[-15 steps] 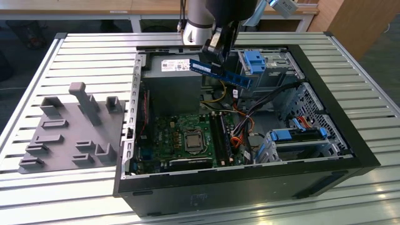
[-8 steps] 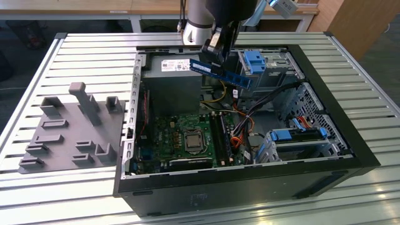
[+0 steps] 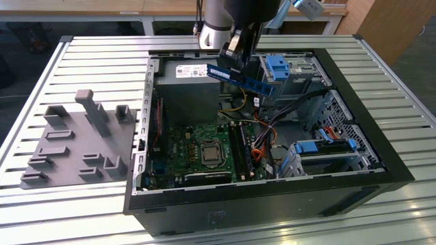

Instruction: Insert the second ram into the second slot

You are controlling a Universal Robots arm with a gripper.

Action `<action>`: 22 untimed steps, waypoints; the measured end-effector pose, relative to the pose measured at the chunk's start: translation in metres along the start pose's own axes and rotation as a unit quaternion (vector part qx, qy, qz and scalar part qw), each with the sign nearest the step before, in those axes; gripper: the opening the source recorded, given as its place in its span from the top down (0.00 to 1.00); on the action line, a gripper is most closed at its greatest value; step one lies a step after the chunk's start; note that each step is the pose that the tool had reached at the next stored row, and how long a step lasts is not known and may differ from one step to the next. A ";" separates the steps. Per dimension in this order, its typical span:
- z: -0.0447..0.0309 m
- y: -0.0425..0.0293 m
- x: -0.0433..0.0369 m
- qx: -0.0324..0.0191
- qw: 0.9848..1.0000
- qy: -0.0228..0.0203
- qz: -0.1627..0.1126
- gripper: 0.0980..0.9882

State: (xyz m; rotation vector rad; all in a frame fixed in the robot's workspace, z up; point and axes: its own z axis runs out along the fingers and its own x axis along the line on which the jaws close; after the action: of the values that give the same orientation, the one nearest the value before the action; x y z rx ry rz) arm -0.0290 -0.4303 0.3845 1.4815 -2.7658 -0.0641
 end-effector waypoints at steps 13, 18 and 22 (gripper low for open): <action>0.0000 0.0000 0.0001 0.001 1.000 0.000 0.019 0.96; 0.0001 0.0000 0.0000 0.001 0.999 -0.001 0.039 0.96; 0.0001 0.0000 0.0000 0.001 0.999 -0.001 0.053 0.96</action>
State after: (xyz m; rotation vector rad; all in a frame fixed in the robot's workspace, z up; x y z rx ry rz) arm -0.0290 -0.4303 0.3845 1.3342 -2.8411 -0.0619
